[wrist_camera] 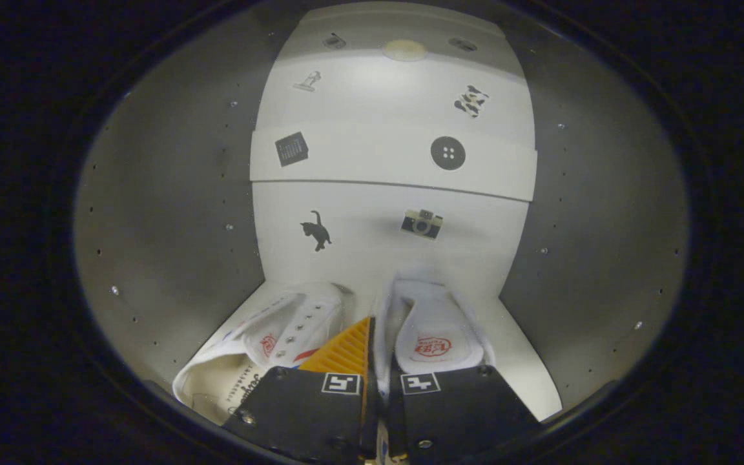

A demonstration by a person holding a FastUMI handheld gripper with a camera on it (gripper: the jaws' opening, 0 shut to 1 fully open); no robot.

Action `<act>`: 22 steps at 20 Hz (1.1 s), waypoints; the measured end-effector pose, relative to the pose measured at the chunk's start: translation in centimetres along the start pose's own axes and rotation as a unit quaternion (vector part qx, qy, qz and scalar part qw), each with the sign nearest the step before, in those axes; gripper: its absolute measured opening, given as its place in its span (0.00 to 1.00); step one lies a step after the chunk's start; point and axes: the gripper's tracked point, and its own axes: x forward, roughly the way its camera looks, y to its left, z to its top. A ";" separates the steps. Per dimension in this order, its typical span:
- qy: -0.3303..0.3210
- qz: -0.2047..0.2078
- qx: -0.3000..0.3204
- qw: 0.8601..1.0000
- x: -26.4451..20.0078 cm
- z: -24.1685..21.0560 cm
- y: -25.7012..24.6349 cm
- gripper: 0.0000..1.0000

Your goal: Open the shoe cabinet door, grab the shoes and put them into the shoe cabinet, then close the shoe cabinet door.

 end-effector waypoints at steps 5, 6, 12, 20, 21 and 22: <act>0.072 0.020 0.039 0.996 1.4 -2.3 1.1 0.10; 0.073 0.016 0.042 0.996 1.5 -2.2 1.1 0.10; 0.077 -0.005 0.039 0.996 0.3 -2.3 0.3 0.19; 0.036 0.019 0.059 0.997 -6.6 -1.1 0.7 0.80; 0.027 0.016 0.053 0.998 -7.8 -0.9 0.5 0.90; 0.016 0.013 0.047 0.999 -8.9 -0.7 0.3 0.92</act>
